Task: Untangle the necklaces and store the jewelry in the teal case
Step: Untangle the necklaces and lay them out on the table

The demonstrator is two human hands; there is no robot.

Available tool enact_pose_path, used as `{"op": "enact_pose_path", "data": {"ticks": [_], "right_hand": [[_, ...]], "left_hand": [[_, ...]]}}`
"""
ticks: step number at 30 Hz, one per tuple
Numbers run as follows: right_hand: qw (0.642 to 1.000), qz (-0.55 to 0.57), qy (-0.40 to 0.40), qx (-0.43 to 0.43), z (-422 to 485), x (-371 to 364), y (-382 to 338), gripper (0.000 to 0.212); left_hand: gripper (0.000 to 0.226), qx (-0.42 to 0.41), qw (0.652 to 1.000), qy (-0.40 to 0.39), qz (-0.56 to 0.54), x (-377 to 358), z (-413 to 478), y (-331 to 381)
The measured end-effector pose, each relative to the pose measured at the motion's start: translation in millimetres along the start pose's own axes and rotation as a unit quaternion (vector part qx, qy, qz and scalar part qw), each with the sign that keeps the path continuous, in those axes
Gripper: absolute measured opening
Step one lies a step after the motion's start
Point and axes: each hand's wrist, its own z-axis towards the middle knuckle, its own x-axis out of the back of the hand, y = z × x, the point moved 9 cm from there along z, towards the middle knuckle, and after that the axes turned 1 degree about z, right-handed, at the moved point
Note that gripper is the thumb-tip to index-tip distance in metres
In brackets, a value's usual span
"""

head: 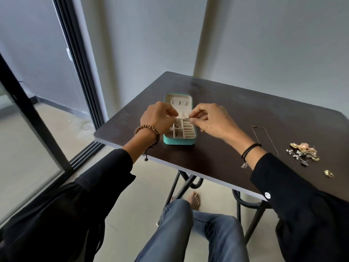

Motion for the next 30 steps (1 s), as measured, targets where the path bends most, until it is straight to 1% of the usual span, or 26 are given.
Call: {"op": "enact_pose_path", "data": {"ticks": [2, 4, 7, 10, 12, 15, 18, 21, 23, 24, 26, 27, 28, 30], "right_hand": [[1.0, -0.021, -0.014, 0.007, 3.7, -10.8, -7.2, 0.011], [0.998, -0.055, -0.034, 0.021, 6.5, -21.9, -16.0, 0.014], [0.991, -0.095, -0.078, 0.05, 8.6, -40.8, -26.8, 0.02], [0.982, -0.141, -0.105, 0.066, 9.6, -56.3, -31.8, 0.023], [0.978, -0.16, -0.109, 0.078, 9.7, -59.7, -36.4, 0.025], [0.962, -0.221, -0.116, 0.107, 9.2, -64.6, -42.8, 0.026], [0.948, -0.274, -0.088, 0.135, 7.8, -65.2, -48.0, 0.02], [0.946, -0.283, -0.071, 0.139, 4.0, -64.7, -49.3, 0.015], [0.958, -0.256, -0.051, 0.12, 1.8, -57.6, -45.0, 0.011], [0.969, -0.22, -0.035, 0.103, 1.3, -51.4, -41.4, 0.008], [0.992, -0.108, -0.005, 0.063, 1.7, -36.6, -32.5, 0.004], [0.998, -0.045, 0.007, 0.041, 2.5, -28.7, -28.3, 0.004], [1.0, 0.016, 0.014, 0.016, 2.5, -20.9, -24.7, 0.005], [0.991, 0.133, 0.019, -0.029, -0.3, -7.2, -19.4, 0.007]], "left_hand": [[0.015, 0.018, 1.0, 0.011, 0.004, 5.3, -3.1, -13.5], [0.013, 0.029, 1.0, 0.001, 0.0, 5.0, -5.3, -24.7], [0.015, 0.025, 0.999, -0.016, -0.014, 0.7, -6.9, -33.8], [0.017, 0.017, 1.0, -0.011, -0.019, -0.2, -6.4, -37.1], [0.016, 0.017, 1.0, -0.009, -0.024, -0.4, -5.6, -38.6], [0.013, 0.016, 0.999, -0.01, -0.038, -0.2, -5.6, -41.3], [0.01, 0.012, 0.999, -0.011, -0.047, 1.2, -7.6, -41.1], [0.01, 0.011, 0.999, -0.007, -0.044, 2.5, -10.3, -39.7], [0.012, 0.003, 1.0, -0.004, -0.024, 3.3, -12.8, -36.6], [0.013, -0.004, 1.0, 0.002, -0.018, 4.5, -13.5, -34.8], [0.015, -0.022, 0.999, 0.015, -0.041, 9.9, -15.5, -27.9], [0.017, -0.032, 0.997, 0.014, -0.062, 12.1, -16.8, -22.3], [0.018, -0.043, 0.995, 0.007, -0.089, 13.0, -18.1, -15.2], [0.022, -0.048, 0.986, -0.034, -0.155, 8.6, -19.7, -1.1]]}}
